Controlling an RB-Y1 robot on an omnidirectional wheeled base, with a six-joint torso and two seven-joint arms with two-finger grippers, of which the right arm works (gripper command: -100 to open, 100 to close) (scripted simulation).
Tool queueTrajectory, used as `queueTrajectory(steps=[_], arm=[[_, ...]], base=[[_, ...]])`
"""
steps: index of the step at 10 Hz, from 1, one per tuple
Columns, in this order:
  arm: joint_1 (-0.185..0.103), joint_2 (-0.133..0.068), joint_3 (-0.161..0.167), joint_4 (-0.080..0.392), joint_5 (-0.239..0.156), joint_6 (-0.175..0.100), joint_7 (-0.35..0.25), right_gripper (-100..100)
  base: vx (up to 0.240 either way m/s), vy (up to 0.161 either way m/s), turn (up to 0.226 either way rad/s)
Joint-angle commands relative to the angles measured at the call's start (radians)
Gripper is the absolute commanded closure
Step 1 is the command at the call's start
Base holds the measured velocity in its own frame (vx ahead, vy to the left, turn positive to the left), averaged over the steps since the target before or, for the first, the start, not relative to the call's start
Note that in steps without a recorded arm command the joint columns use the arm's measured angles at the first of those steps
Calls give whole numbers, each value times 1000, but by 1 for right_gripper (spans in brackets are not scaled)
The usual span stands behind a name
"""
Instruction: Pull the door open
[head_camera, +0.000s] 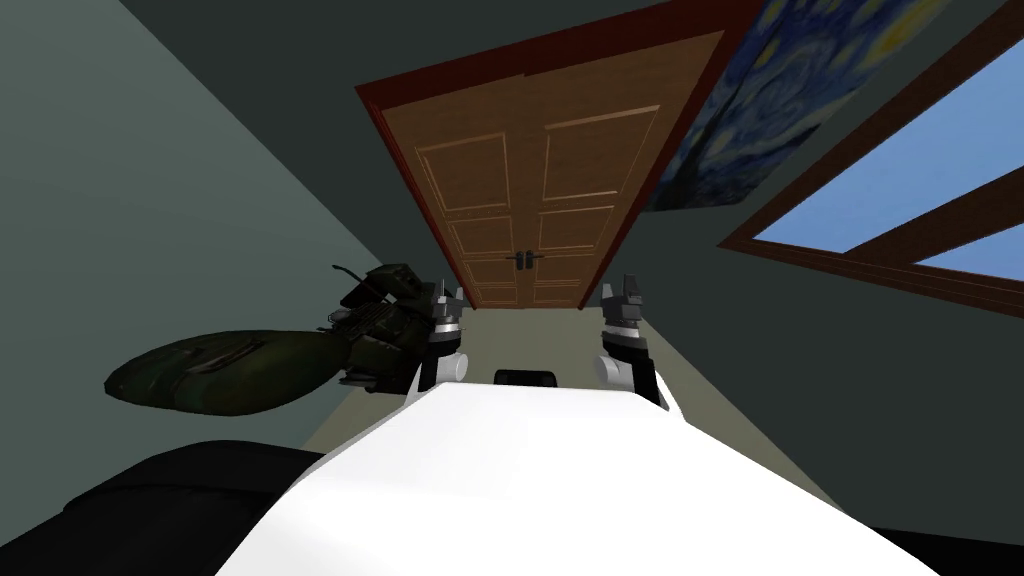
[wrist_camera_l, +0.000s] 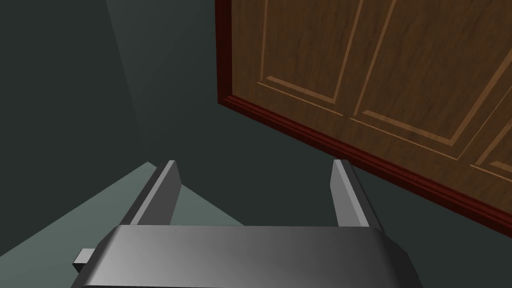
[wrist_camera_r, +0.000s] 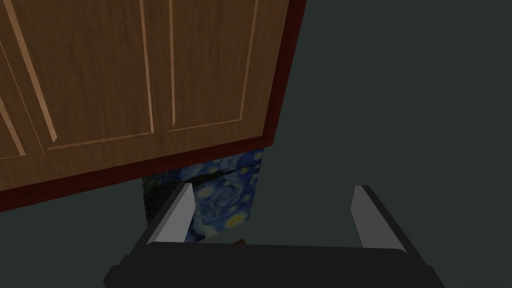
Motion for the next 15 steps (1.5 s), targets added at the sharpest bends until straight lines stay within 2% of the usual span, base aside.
queueTrajectory(steps=[1,11,15], arm=[[-15,-10,-10,36,12,13,-23,-100],[-74,-44,-55,204,71,71,-129,-100],[-111,-60,-83,308,108,107,-195,-100]], base=[[183,40,63],[129,37,52],[162,33,78]])
